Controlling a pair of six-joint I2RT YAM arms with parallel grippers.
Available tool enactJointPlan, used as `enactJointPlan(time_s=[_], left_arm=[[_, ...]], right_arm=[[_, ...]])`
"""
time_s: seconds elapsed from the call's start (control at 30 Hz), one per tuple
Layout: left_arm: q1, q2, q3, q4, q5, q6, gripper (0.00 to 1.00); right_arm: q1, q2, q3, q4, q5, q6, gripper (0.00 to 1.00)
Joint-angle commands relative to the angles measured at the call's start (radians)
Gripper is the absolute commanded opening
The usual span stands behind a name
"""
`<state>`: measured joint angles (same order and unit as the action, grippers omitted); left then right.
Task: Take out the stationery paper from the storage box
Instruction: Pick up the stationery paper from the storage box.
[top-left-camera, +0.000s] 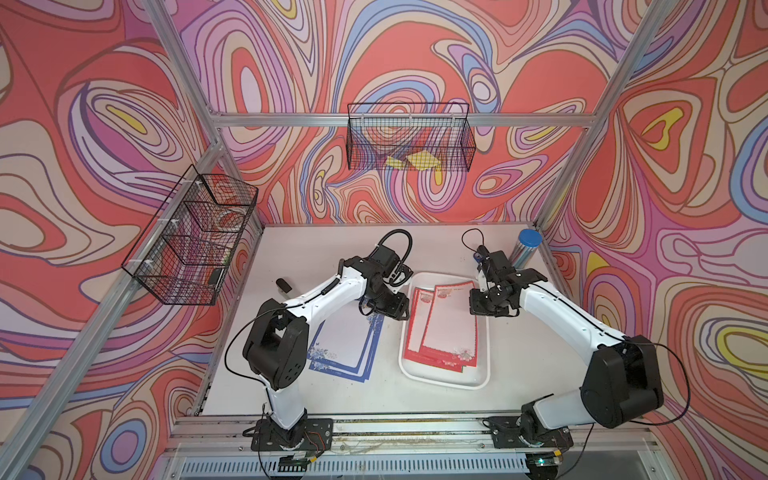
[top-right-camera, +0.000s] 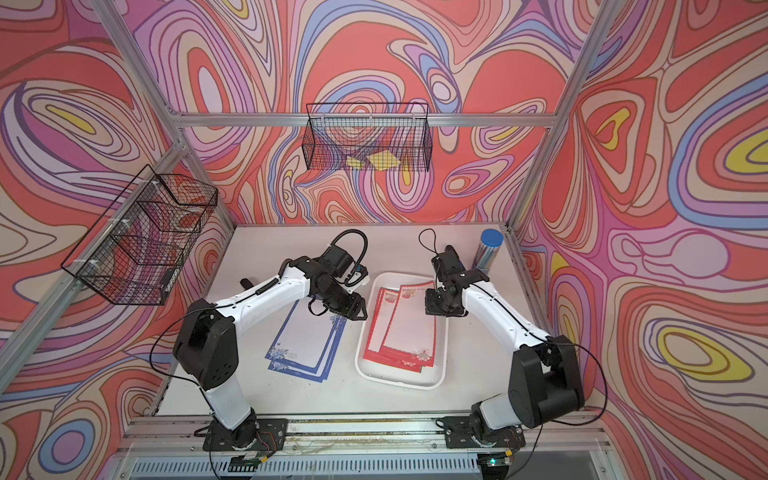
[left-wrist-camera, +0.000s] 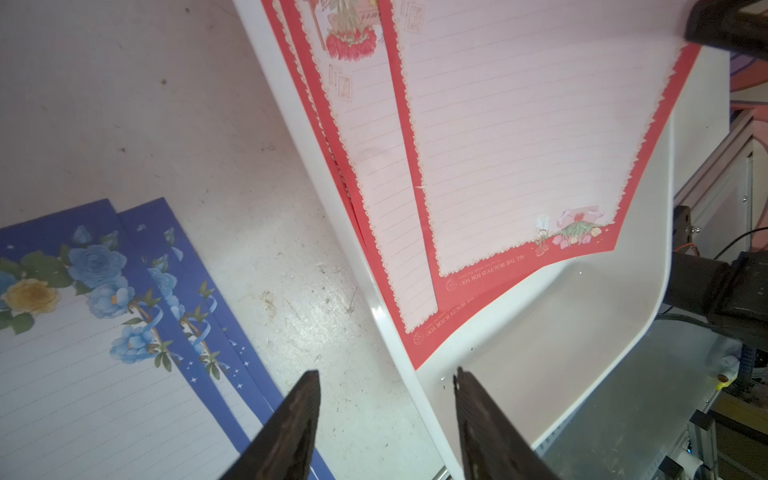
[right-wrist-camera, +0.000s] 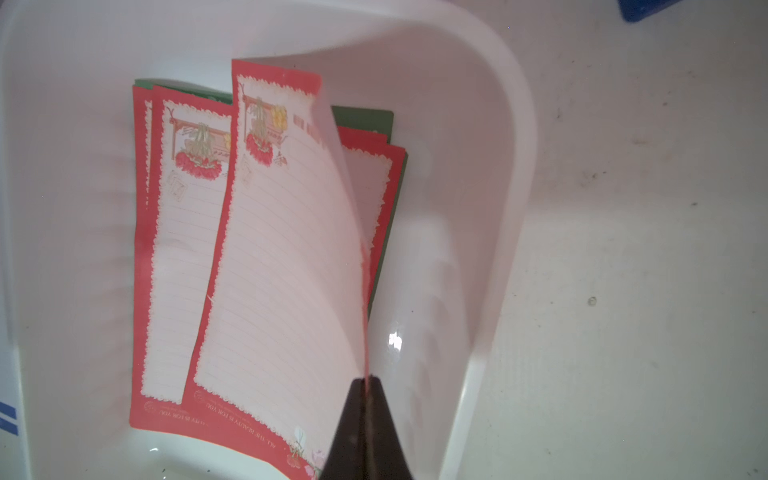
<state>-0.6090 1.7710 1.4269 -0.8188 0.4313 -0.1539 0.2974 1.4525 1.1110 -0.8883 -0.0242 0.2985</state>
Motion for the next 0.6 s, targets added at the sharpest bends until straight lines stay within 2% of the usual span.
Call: enactJointPlan(time_s=[0.0, 0.4, 0.57], left_arm=[[-0.006, -0.056, -0.010, 0.000, -0.031, 0.004, 0.56], [-0.006, -0.164, -0.036, 0.018, -0.093, 0.001, 0.56], [-0.006, -0.281, -0.105, 0.121, -0.156, -0.001, 0.56]], right_arm=[[0.048, -0.030, 0.044, -0.049, 0.125, -0.037, 0.00], [0.236, 0.067, 0.259, -0.150, 0.350, -0.094, 0.00], [0.292, 0.058, 0.340, -0.164, 0.417, -0.118, 0.00]])
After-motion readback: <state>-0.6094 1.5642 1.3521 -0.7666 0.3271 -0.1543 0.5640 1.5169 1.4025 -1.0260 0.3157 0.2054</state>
